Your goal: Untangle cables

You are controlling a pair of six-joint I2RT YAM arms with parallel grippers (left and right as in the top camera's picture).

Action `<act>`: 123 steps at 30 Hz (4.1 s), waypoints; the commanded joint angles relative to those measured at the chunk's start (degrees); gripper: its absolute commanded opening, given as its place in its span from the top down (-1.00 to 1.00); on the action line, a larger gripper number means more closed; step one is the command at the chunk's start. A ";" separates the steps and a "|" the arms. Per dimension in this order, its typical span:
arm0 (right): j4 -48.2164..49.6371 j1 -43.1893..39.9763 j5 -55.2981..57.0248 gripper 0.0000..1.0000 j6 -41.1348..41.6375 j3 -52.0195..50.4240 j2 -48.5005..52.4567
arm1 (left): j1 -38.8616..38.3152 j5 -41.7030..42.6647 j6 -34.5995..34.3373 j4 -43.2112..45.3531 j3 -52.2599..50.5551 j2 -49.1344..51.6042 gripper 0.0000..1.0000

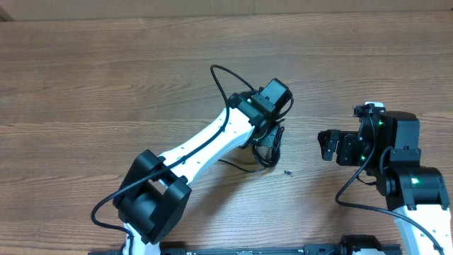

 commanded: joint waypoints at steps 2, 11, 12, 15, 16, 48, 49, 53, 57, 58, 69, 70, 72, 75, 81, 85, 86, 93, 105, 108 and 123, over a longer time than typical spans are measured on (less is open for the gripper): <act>-0.07 -0.07 0.39 -1.00 0.42 1.44 -0.13 | 1.16 -0.74 0.87 -1.11 3.72 0.17 0.92; -0.02 -0.07 0.39 -1.00 0.42 1.44 -0.13 | 1.66 -0.33 0.90 -6.36 6.54 0.07 0.92; -0.04 -0.07 0.39 -1.00 0.42 1.44 -0.13 | 1.77 -0.31 0.87 -7.04 7.28 0.07 0.92; -0.02 -0.07 0.39 -1.00 0.42 1.44 -0.13 | 2.12 -0.26 0.87 -8.85 9.84 0.07 0.92; 0.00 -0.07 0.39 -1.00 0.42 1.44 -0.13 | 2.29 -0.09 0.90 -9.68 11.04 0.07 0.92; 0.50 -0.07 -7.74 -1.00 -0.39 1.46 4.09 | 11.87 25.07 13.29 -17.25 22.53 0.04 0.92; 0.70 -0.07 -9.03 -1.00 -0.72 1.46 4.09 | 12.37 26.71 14.82 -17.46 22.53 0.04 0.92; 2.08 -0.07 -13.64 -1.00 -2.64 1.46 4.09 | 13.90 30.99 18.91 -17.99 22.53 0.04 0.92; 4.35 -0.07 -20.26 -1.00 -3.76 1.46 4.09 | 16.00 37.33 21.73 -18.12 22.51 0.04 0.91; 4.94 -0.04 -21.42 -1.00 -3.76 1.46 4.09 | 16.48 38.77 22.34 -18.08 22.51 0.04 0.92; 9.86 -0.07 -26.75 -0.98 -3.76 1.46 4.09 | 21.84 57.55 25.11 -16.28 22.51 0.04 0.92; 9.92 -0.04 -26.75 -0.98 -3.76 1.46 4.09 | 22.14 59.30 25.11 -15.80 22.53 0.04 0.91; 10.08 -0.04 -26.75 -0.98 -3.74 1.46 4.09 | 22.73 62.71 25.09 -14.45 22.51 0.04 0.92; 10.36 -0.04 -26.80 -0.94 -3.72 1.46 4.09 | 22.84 65.79 25.07 -12.92 22.51 0.04 0.91; 12.17 -0.07 -29.05 -0.82 -3.48 1.46 4.09 | 21.84 65.70 25.09 -11.52 22.51 0.04 0.92; 12.83 -0.04 -29.05 -0.76 -3.02 1.46 4.09 | 20.81 65.29 25.09 -10.64 22.51 0.04 0.91; 13.11 -0.07 -29.03 -0.73 -2.99 1.46 4.09 | 20.44 65.31 25.09 -10.27 22.51 0.04 0.92; 14.58 -0.04 -24.57 -0.50 0.00 1.46 4.28 | 18.95 65.77 25.09 -10.05 22.51 0.04 0.91; 15.93 -0.04 -23.67 -0.23 1.27 1.44 7.54 | 16.13 70.66 23.08 -7.26 22.51 0.04 0.92; 15.91 -0.04 -23.67 0.10 1.27 1.44 7.63 | 15.19 69.92 23.10 -6.60 22.51 0.04 0.91; 10.93 -0.04 -23.78 0.68 1.22 1.46 7.63 | 15.89 40.70 2.05 -4.09 22.51 0.04 0.92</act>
